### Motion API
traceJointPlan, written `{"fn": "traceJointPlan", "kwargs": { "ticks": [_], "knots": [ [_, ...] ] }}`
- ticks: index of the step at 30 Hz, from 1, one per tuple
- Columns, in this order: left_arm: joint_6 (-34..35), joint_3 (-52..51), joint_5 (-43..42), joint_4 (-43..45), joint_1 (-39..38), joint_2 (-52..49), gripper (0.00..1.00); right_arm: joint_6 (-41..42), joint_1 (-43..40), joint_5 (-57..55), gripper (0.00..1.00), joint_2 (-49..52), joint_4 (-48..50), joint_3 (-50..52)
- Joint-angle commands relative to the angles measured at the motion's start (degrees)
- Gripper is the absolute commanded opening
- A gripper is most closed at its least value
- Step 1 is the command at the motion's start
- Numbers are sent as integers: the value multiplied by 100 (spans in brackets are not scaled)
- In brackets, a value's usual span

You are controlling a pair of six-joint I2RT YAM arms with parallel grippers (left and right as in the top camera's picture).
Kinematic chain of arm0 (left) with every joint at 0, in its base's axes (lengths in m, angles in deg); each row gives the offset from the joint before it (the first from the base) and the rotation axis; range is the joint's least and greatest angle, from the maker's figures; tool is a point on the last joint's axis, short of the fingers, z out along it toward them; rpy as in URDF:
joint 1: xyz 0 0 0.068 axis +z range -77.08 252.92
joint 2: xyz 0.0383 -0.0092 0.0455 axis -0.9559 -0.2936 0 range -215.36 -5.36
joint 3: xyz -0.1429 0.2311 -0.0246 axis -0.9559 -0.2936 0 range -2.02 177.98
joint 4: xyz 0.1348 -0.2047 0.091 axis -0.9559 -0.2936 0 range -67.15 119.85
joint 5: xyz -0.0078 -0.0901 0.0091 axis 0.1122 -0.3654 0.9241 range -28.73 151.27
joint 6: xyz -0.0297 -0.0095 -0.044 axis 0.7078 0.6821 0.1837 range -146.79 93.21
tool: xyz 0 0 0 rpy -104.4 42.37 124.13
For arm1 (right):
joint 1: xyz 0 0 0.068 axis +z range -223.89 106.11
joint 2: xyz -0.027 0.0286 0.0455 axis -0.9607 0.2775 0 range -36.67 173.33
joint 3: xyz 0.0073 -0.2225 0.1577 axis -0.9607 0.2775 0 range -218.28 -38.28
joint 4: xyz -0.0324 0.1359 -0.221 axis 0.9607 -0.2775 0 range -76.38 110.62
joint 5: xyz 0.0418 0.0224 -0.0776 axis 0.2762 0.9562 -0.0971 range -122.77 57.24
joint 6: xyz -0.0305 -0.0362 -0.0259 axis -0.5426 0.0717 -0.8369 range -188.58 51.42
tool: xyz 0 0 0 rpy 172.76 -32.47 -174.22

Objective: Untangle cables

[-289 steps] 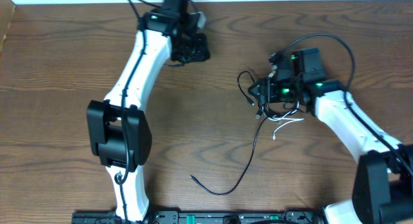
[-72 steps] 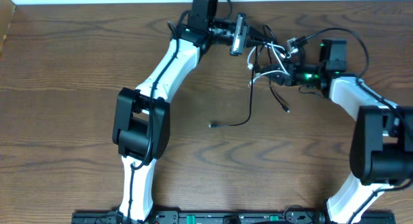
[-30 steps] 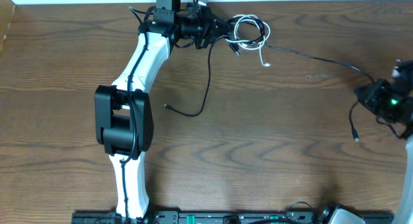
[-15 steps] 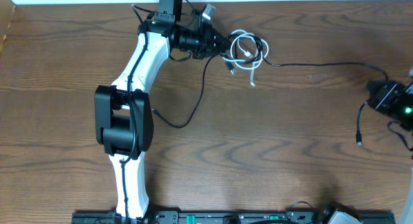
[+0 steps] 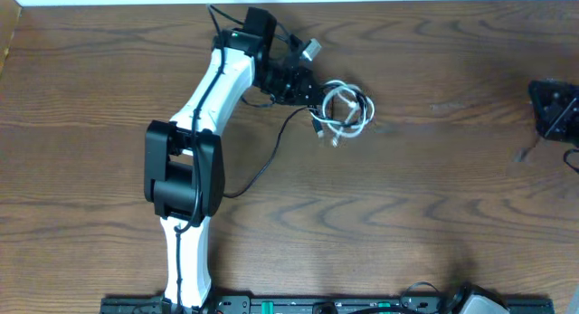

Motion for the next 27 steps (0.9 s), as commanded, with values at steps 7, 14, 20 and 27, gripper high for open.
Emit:
{"fn": "traceJointPlan", "kwargs": {
  "ticks": [7, 14, 20, 27],
  "knots": [
    [557, 256, 234, -17, -153, 328, 7, -144, 431, 310, 79, 678, -361, -76],
    [1808, 267, 175, 70, -146, 813, 7, 221, 1226, 306, 80, 876, -380, -74],
    [3425, 267, 179, 90, -146, 944, 7, 748, 2249, 306, 76, 1272, -240, -74],
    [6874, 264, 645, 94, -146, 942, 8, 1812, 3222, -304, 74, 1982, 142, -74]
  ]
}}
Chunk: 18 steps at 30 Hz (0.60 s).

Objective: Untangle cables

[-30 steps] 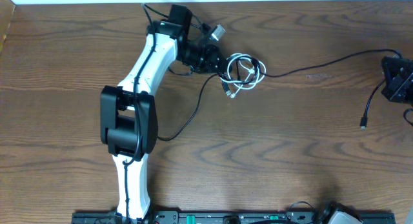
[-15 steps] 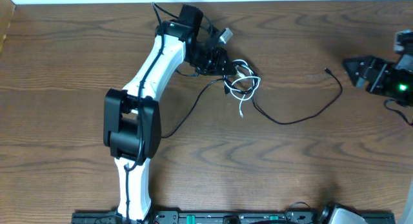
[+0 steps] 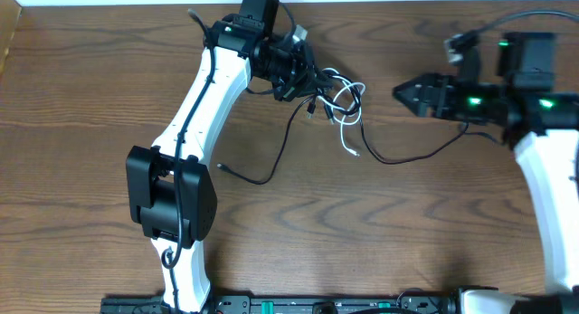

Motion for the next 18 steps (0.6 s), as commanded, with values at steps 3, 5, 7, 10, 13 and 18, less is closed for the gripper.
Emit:
{"fn": "traceJointPlan", "kwargs": {
  "ticks": [3, 5, 7, 10, 13, 18],
  "knots": [
    [2398, 142, 262, 238, 15, 72, 7, 1283, 538, -535, 72, 592, 155, -74],
    [2396, 142, 332, 372, 13, 72, 8, 1539, 671, -599, 69, 796, 221, -74],
    [2391, 142, 446, 505, 15, 72, 7, 1683, 778, -597, 68, 986, 284, -74],
    [2225, 142, 667, 640, 13, 72, 8, 1851, 890, -590, 65, 1217, 387, -74],
    [2114, 142, 664, 745, 13, 72, 7, 2002, 955, -590, 64, 1401, 479, -74],
    [2116, 142, 662, 826, 13, 72, 8, 2345, 1025, -586, 61, 1622, 894, -74]
  ]
}}
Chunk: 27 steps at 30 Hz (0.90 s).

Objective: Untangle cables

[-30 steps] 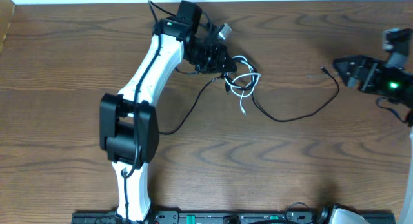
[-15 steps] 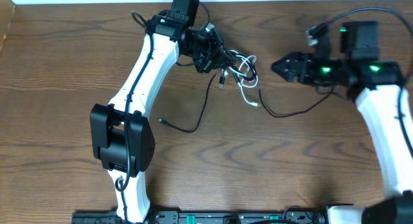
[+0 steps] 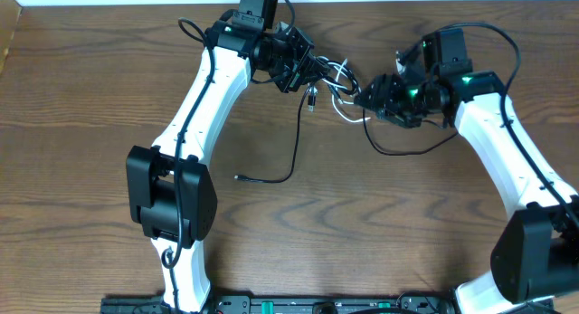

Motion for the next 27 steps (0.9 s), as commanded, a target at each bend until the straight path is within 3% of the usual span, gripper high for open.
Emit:
{"fn": "traceJointPlan", "kwargs": {
  "ticks": [1, 27],
  "knots": [
    [4, 142, 55, 20, 9, 72, 8, 459, 90, -20, 60, 157, 264, -74],
    [50, 142, 50, 105, 9, 72, 7, 1027, 509, -584, 53, 557, 719, -68]
  ]
}}
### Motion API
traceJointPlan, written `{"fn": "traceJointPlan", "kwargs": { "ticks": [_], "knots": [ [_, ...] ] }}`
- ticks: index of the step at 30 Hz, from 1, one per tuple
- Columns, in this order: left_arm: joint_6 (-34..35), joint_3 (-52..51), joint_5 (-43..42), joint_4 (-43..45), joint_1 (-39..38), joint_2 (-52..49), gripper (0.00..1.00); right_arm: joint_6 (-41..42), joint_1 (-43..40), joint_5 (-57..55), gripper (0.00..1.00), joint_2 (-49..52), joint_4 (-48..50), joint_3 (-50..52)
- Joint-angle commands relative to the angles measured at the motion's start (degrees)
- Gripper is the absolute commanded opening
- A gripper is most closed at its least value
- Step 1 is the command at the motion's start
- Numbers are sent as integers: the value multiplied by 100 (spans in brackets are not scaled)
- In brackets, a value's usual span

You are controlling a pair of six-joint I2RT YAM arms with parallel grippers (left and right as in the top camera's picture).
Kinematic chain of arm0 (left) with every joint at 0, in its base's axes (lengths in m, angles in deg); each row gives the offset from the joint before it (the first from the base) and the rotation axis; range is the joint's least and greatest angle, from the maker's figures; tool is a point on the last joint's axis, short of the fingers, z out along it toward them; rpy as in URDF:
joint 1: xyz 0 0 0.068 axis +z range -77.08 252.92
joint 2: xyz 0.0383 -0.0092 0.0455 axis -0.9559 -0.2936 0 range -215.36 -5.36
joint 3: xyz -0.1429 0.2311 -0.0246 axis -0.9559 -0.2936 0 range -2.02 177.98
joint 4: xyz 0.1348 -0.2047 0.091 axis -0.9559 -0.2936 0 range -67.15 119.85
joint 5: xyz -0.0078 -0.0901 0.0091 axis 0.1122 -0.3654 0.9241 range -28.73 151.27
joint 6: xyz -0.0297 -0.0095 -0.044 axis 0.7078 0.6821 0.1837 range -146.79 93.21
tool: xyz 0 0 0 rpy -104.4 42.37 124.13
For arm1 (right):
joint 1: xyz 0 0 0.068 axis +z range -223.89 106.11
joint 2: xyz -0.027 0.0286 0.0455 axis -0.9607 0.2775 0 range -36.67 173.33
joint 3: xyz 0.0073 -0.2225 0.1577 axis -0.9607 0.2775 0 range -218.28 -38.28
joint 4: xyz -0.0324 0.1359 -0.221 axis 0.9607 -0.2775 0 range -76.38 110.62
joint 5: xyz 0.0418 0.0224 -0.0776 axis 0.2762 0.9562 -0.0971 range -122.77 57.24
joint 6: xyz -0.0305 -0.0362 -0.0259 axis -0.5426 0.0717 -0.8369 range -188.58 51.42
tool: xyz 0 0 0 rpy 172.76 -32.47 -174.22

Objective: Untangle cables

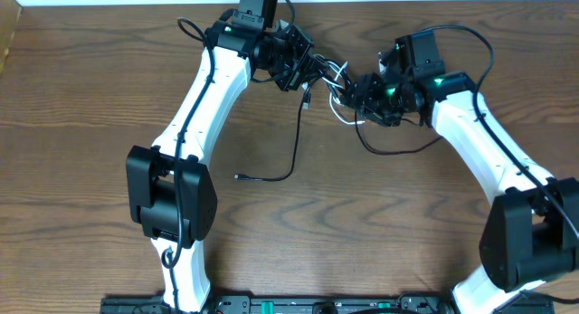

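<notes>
A tangle of white and black cables point(336, 86) hangs at the back middle of the table. My left gripper point(310, 68) is shut on its left side. From there a thin black cable point(297, 137) drops to the wood and ends in a plug point(238, 177). My right gripper point(351, 90) is pressed into the right side of the tangle, among the white loops point(342, 106). Its fingertips are buried in the wires, so their state does not show. A black cable loop point(398, 149) trails on the table under the right wrist.
The brown wooden table point(90, 124) runs to a white wall at the back edge, close behind both wrists. A dark rail with the arm bases point(317, 305) lines the front edge. The left arm's elbow point(170, 196) stands over the left front area.
My right gripper has moved a little left and back, further into the tangle. The trailing black loop has shifted left with it. The left gripper and its hanging cable have hardly moved.
At first my left gripper held the bundle low over the table and the right arm was at the far right edge. Then the bundle sat further back and the right gripper faced it. It then reached the tangle's right side and now presses into it.
</notes>
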Motion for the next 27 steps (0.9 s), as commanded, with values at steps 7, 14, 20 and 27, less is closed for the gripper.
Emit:
{"fn": "traceJointPlan", "kwargs": {
  "ticks": [7, 14, 20, 27],
  "knots": [
    [31, 142, -55, 39, 9, 72, 7, 605, 44, -323, 52, 289, 570, -68],
    [28, 142, -723, 1180, 188, 72, 7, 461, 136, -673, 43, 531, -96, -68],
    [24, 142, -1268, 1930, 623, 74, 7, -127, -28, -1067, 40, 553, -743, -68],
    [-306, 142, -1458, 1934, 1134, 74, 7, -944, -619, -1362, 32, 553, -1563, -68]
  ]
}}
